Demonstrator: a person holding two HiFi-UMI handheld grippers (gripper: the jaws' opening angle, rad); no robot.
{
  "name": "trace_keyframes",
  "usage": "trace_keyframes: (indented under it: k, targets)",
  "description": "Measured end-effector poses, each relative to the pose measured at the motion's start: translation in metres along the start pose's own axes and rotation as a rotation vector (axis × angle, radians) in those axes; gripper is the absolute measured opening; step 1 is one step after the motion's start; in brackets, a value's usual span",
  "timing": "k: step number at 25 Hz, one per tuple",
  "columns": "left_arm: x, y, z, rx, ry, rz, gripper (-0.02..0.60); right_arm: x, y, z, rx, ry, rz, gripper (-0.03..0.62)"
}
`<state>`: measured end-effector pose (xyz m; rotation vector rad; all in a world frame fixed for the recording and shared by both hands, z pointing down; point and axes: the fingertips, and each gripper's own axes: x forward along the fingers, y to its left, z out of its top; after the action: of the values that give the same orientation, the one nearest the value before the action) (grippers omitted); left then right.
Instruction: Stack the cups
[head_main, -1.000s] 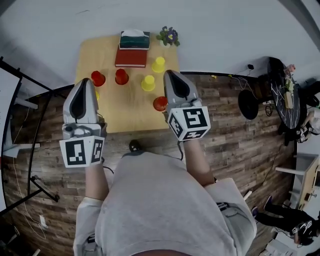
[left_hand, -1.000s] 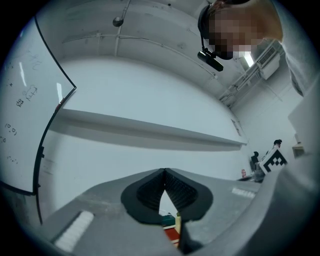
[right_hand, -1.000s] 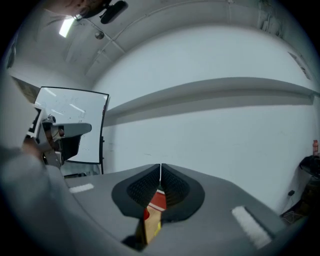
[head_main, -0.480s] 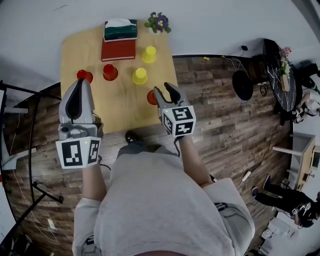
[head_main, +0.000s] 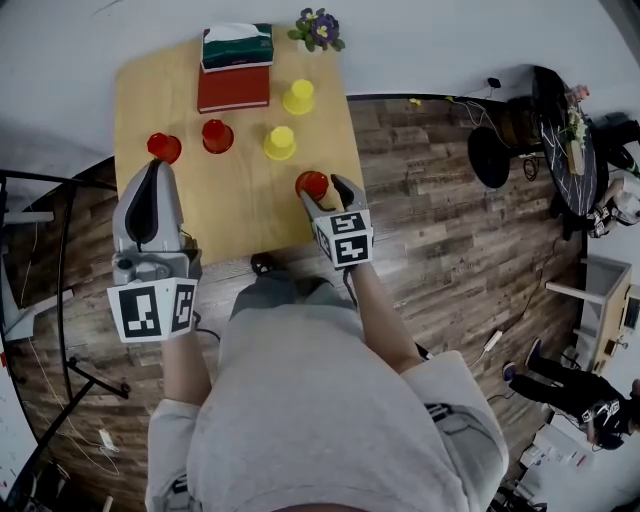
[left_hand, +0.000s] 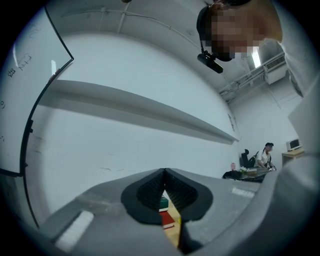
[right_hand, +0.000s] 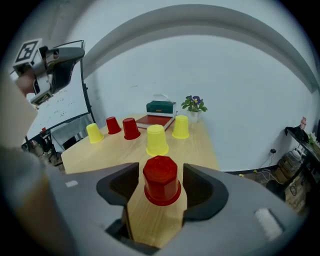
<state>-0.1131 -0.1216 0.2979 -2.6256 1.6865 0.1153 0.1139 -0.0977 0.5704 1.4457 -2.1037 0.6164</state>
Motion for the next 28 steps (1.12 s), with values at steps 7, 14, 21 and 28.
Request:
trace_keyframes:
  k: [7,14,21,28]
  targets:
    - [-0.011,0.014,-0.005,-0.004,0.01,0.034,0.005,0.006,0.008,-0.001,-0.034,0.002,-0.013,0.219]
    - [-0.025,0.032,-0.007,-0.002,0.017,0.077,0.005,0.027,0.057,0.027,-0.103,-0.036,0.089,0.219]
    - [-0.044,0.056,-0.01,0.002,0.03,0.138,0.005,0.052,0.112,0.047,-0.157,-0.052,0.192,0.219]
    - [-0.059,0.074,-0.013,0.005,0.037,0.181,0.005,0.071,0.146,0.044,-0.188,-0.026,0.25,0.219]
